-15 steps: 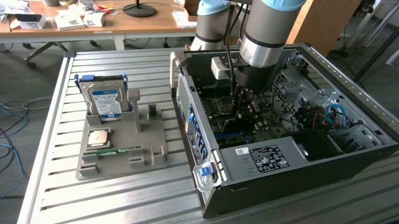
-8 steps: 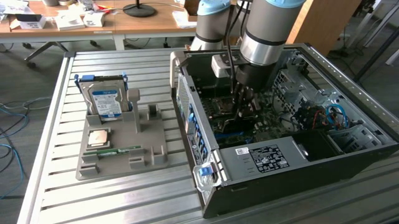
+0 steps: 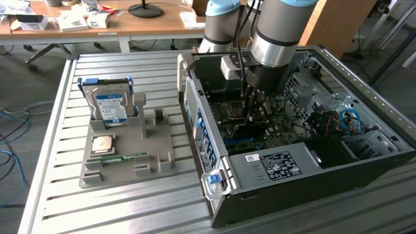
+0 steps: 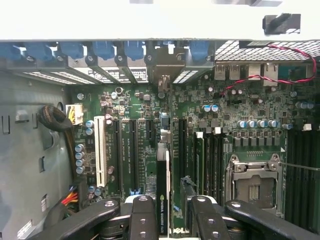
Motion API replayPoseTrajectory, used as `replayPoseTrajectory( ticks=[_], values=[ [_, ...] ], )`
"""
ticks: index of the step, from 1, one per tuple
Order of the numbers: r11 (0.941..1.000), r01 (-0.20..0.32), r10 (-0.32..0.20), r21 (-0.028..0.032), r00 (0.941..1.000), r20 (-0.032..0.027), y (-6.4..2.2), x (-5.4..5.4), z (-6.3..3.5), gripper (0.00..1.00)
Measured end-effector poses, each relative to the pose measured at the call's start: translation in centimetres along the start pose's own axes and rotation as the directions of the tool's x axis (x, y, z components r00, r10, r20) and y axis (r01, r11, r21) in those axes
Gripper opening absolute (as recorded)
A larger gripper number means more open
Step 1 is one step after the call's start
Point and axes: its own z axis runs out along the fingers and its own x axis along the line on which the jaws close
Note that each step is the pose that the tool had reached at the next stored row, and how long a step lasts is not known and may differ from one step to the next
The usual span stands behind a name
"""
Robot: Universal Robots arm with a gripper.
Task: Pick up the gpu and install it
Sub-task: 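Insert the gpu into the slot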
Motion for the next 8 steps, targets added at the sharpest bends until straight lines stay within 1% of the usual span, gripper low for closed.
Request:
replayPoseTrajectory(
  ticks=[8],
  values=[
    [1.0, 0.0, 0.0, 0.0001, 1.0, 0.0008, 0.0, -0.01, -0.22, 0.33]
  ],
)
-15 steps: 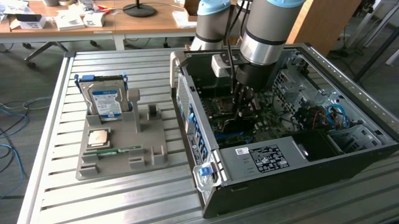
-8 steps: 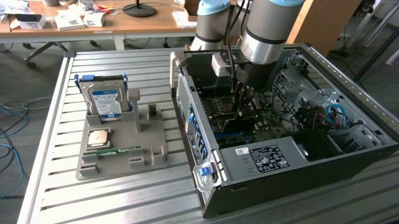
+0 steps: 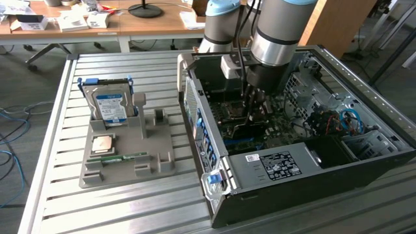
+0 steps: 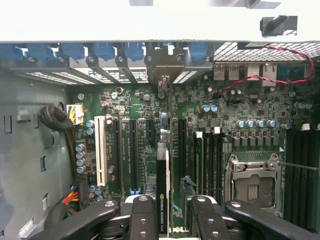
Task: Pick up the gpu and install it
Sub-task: 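Insert the gpu into the slot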
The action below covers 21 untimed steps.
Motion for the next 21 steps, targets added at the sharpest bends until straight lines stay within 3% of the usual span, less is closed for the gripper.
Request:
replayPoseTrajectory(
  ticks=[21],
  values=[
    [1.0, 0.0, 0.0, 0.0, 1.0, 0.0001, -0.02, 0.0, -1.36, 0.33]
  ],
)
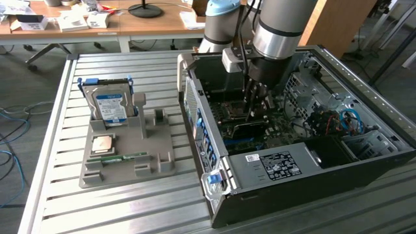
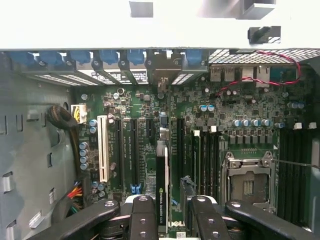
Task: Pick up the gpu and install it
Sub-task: 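Insert the gpu into the slot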
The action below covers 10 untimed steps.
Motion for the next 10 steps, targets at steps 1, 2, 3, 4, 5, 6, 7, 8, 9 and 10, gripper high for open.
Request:
replayPoseTrajectory(
  ticks=[1, 2, 3, 4, 5, 6, 7, 8, 9, 10],
  values=[
    [1.0, 0.0, 0.0, -0.0001, 1.0, 0.0, 0.0, 0.0, -0.11, 0.33],
    [1.0, 0.0, 0.0, 0.0, 1.0, 0.0, 0.0, 0.0, -0.25, 0.33],
    [1.0, 0.0, 0.0, 0.0, 1.0, 0.0001, -0.01, 0.0, -0.41, 0.33],
    [1.0, 0.0, 0.0, 0.0001, 1.0, 0.0001, -0.01, 0.0, -0.55, 0.33],
    [1.0, 0.0, 0.0, 0.0, 1.0, 0.0, -0.01, 0.0, -0.67, 0.33],
    [1.0, 0.0, 0.0, 0.0, 1.0, 0.0, -0.01, 0.0, -0.79, 0.33],
    [1.0, 0.0, 0.0, 0.0, 1.0, 0.0001, -0.01, 0.0, -0.9, 0.33],
    [1.0, 0.0, 0.0, 0.0, 1.0, 0.0, -0.01, 0.0, -1.0, 0.33],
    [1.0, 0.0, 0.0, 0.0, 1.0, 0.0, -0.01, 0.0, -1.09, 0.33],
    [1.0, 0.0, 0.0, 0.0, 1.0, 0.0001, -0.01, 0.0, -1.13, 0.33]
  ],
)
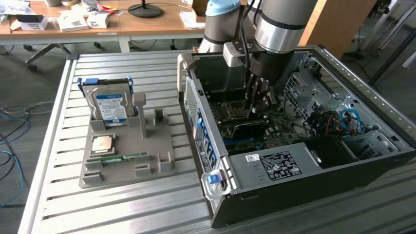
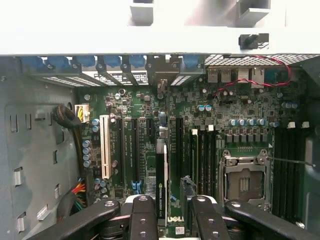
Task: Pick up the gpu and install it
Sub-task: 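Insert the gpu into the slot, then press down on the gpu until it lock into place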
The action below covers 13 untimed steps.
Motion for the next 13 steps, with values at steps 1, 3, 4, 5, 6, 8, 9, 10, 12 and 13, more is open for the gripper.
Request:
replayPoseTrajectory(
  ticks=[1, 3, 4, 5, 6, 8, 9, 10, 12, 13],
  values=[
    [1.0, 0.0, 0.0, 0.0001, 1.0, 0.0002, 0.0, 0.0, 0.0, 0.33],
    [1.0, 0.0, 0.0, 0.0, 1.0, 0.0, 0.0, 0.0, -0.01, 0.33],
    [1.0, 0.0, 0.0, 0.0, 1.0, 0.0, 0.0, 0.0, -0.01, 0.33],
    [1.0, 0.0, 0.0, 0.0, 1.0, 0.0, 0.0, 0.0, -0.01, 0.33],
    [1.0, 0.0, 0.0, 0.0, 1.0, 0.0, 0.0, 0.0, -0.01, 0.33],
    [1.0, 0.0, 0.0, 0.0, 1.0, 0.0, 0.0, 0.0, -0.01, 0.33],
    [1.0, 0.0, 0.0, 0.0, 1.0, -0.0001, 0.0, 0.0, -0.01, 0.33],
    [1.0, 0.0, 0.0, 0.0, 1.0, -0.0001, 0.0, 0.0, -0.01, 0.33],
    [1.0, 0.0, 0.0, 0.0, 1.0, 0.0, 0.0, 0.0, -0.01, 0.33],
    [1.0, 0.0, 0.0, 0.0, 1.0, 0.0, 0.0, 0.0, -0.01, 0.33]
  ],
)
